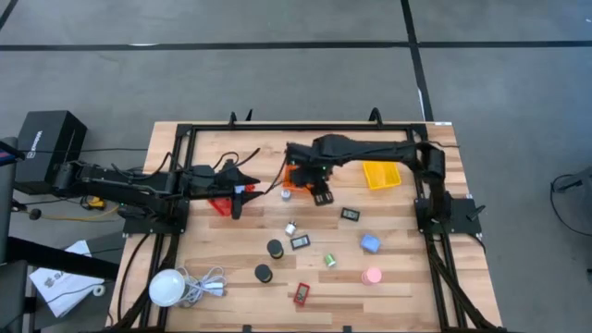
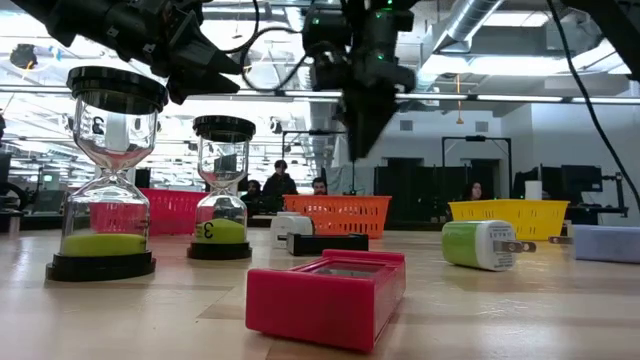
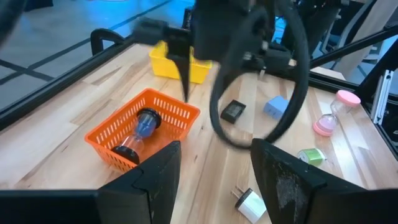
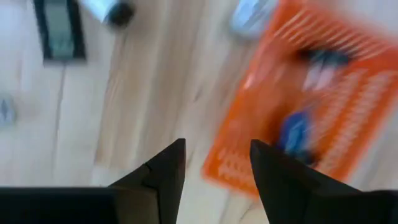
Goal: Pick & Place Office items
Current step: Adjust the black hourglass in the orange basket
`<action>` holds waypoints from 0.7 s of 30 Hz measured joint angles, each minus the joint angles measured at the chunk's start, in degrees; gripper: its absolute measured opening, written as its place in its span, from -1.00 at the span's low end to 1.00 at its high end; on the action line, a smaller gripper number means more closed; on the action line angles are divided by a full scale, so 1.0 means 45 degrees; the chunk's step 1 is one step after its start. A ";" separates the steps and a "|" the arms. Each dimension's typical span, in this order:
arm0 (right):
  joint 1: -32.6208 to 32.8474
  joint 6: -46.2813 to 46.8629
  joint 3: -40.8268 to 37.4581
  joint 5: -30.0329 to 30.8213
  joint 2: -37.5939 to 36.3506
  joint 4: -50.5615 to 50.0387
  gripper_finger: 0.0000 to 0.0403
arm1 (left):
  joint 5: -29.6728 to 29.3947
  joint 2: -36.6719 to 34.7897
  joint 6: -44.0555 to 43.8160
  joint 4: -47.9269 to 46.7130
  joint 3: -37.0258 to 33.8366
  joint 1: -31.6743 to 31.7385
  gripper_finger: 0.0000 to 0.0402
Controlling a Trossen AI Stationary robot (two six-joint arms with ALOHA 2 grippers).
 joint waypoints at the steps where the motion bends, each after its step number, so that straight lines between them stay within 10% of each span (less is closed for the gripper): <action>1: -0.0144 0.0041 -0.0003 0.0001 -0.0050 0.0520 -0.16 | -0.0005 0.0000 0.0000 0.0017 0.0000 0.0000 -0.05; 21: -0.1064 0.0333 0.0012 -0.0649 0.1140 0.4079 0.17 | 0.0003 0.0004 0.0005 0.0085 0.0000 -0.0005 -0.05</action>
